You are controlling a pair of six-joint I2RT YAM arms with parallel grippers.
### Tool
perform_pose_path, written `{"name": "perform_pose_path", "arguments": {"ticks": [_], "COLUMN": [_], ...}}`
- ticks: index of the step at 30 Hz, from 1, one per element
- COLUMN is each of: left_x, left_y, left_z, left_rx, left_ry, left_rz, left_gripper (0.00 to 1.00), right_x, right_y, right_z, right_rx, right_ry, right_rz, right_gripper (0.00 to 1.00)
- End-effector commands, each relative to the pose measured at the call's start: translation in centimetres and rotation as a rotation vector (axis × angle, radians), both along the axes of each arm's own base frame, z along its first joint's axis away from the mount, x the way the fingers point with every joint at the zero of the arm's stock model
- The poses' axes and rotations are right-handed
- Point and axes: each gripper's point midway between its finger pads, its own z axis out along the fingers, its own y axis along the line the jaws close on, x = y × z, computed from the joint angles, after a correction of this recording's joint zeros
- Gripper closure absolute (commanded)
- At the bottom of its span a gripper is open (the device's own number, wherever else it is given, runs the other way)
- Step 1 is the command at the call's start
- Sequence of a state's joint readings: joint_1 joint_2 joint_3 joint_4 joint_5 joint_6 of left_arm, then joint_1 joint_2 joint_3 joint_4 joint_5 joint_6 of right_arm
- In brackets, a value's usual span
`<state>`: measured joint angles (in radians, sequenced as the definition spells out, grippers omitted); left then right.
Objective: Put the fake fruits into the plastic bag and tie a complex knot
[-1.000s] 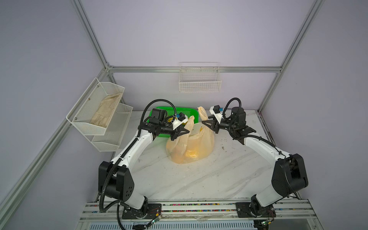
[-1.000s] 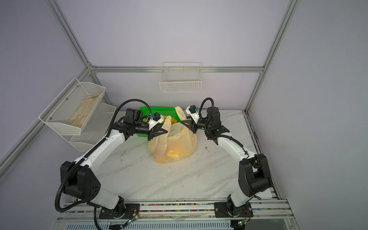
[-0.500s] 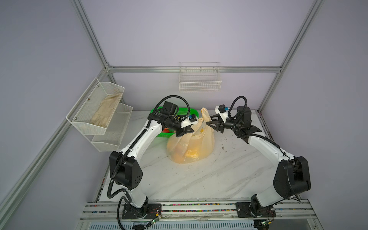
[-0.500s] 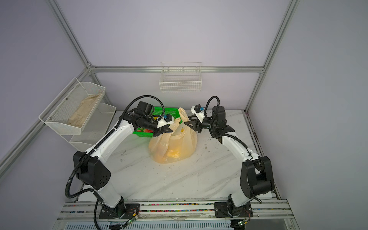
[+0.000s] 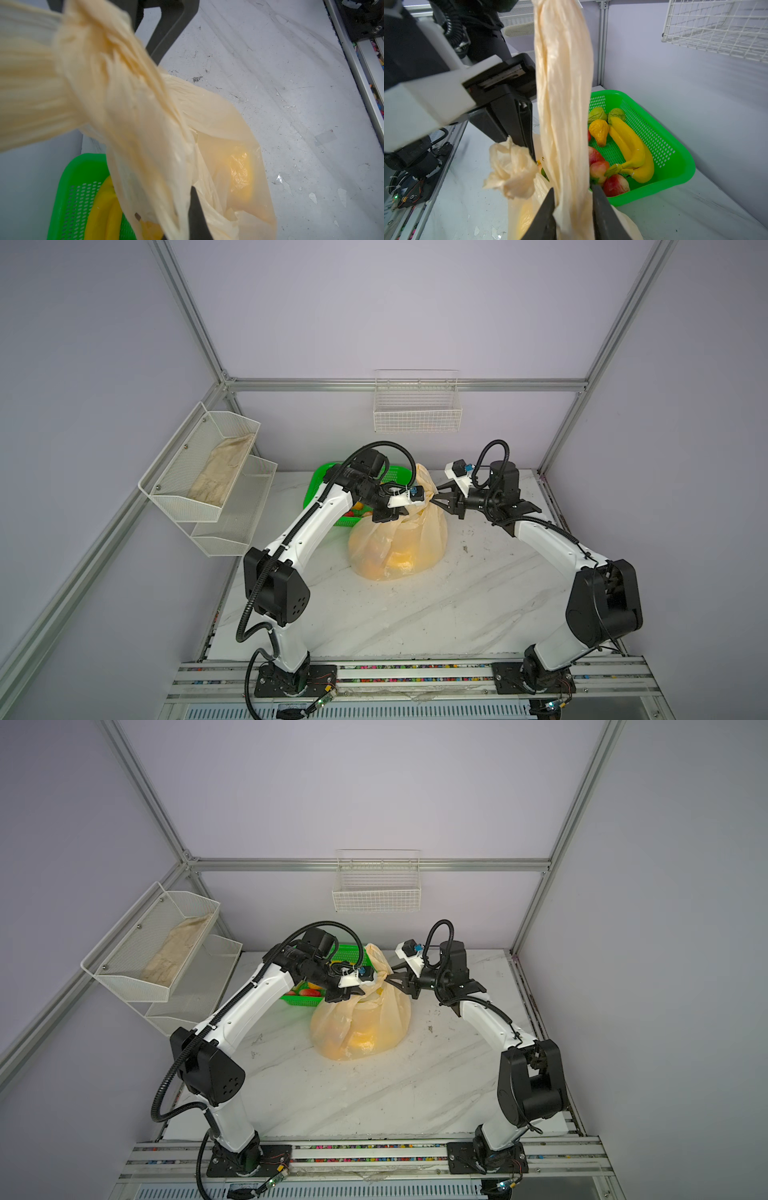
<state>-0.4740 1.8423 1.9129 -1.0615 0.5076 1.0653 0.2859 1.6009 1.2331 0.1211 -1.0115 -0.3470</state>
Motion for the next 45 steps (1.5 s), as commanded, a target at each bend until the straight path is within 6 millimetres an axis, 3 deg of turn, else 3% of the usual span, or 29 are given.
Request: {"name": "perform_pose_path", "arguments": {"ticks": [1,5,19,45], "left_x": [0.6,1.2,2.2,2.6], "left_y": [-0.5,-0.5,-2.1,-3.1], "left_z": [3.8,3.9,4.7,4.6], "left_rx": [-0.008,0.015,-0.013,-0.01], "left_ry": [-0.115,-0.139,-0.166,-0.181], "left_rz": [-0.034,-0.036,-0.066,-0.079], "left_gripper": [1.0,1.0,1.0,1.0], "right_x": [-0.2,-0.6,-1.0,-1.0], "right_y": [0.2,0.2,0.1,1.2], "right_z": [0.3,0.2,-0.7,1.5], "right_rx": [-0.003,0.001,-0.022,0.107], "right_ry": [-0.033,-0.043,-0.058,-0.11], "right_rz": [0.035,0.05,0.064,0.074], "right_gripper": [0.68,0.68,0.42,0.38]}}
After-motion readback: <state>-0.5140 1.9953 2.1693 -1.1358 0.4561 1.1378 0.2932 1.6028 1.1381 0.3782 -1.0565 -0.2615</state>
